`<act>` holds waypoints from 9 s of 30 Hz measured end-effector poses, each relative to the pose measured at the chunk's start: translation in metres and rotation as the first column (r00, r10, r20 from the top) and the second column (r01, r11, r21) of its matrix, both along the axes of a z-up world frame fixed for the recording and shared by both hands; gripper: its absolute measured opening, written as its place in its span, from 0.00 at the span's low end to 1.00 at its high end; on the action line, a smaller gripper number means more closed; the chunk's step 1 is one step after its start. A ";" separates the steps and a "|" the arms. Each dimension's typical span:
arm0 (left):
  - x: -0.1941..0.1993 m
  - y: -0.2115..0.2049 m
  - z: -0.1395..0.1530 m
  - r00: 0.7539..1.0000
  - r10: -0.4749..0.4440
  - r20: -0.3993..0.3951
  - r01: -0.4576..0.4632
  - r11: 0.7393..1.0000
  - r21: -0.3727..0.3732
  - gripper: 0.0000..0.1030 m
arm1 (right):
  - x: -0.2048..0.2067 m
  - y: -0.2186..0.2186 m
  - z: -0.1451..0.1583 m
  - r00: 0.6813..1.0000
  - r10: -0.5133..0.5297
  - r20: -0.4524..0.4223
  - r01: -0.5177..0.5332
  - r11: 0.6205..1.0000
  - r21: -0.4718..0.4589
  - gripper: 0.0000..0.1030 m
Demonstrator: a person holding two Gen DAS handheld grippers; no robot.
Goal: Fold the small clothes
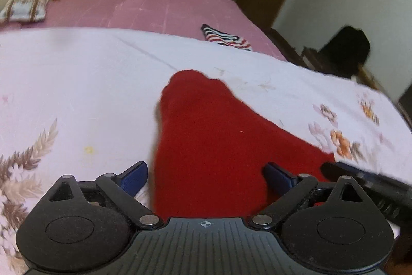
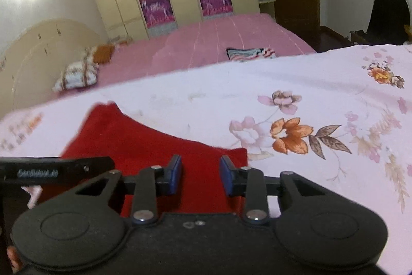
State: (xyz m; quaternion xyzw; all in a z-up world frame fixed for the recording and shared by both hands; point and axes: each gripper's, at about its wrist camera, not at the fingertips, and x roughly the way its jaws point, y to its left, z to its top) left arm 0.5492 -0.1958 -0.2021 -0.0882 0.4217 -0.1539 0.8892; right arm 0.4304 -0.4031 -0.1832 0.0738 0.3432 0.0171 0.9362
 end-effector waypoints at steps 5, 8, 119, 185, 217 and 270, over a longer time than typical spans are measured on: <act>0.001 0.002 -0.005 0.999 0.035 0.012 -0.035 0.999 -0.008 0.94 | 0.005 0.002 -0.009 1.000 -0.004 0.010 0.005 1.000 -0.020 0.30; -0.006 -0.002 0.002 0.999 0.039 0.022 -0.040 0.999 0.030 0.94 | 0.008 0.002 -0.005 1.000 -0.007 -0.008 0.007 1.000 -0.012 0.31; -0.166 0.337 -0.004 0.976 0.211 0.055 -0.216 0.971 0.104 0.84 | -0.121 0.327 0.022 0.963 0.267 -0.025 -0.258 0.948 0.184 0.42; -0.184 0.322 0.011 0.969 0.239 0.061 -0.247 0.934 0.258 1.00 | -0.131 0.359 0.017 0.993 0.099 -0.063 -0.098 0.995 0.019 0.68; -0.473 0.293 0.187 0.909 0.312 0.275 -0.378 0.896 0.234 1.00 | -0.383 0.325 0.179 0.982 0.097 0.160 -0.084 0.992 -0.091 0.99; -0.540 0.274 0.201 0.882 0.350 0.314 -0.425 0.879 0.215 1.00 | -0.430 0.311 0.186 0.975 0.080 0.205 -0.060 0.993 -0.100 0.99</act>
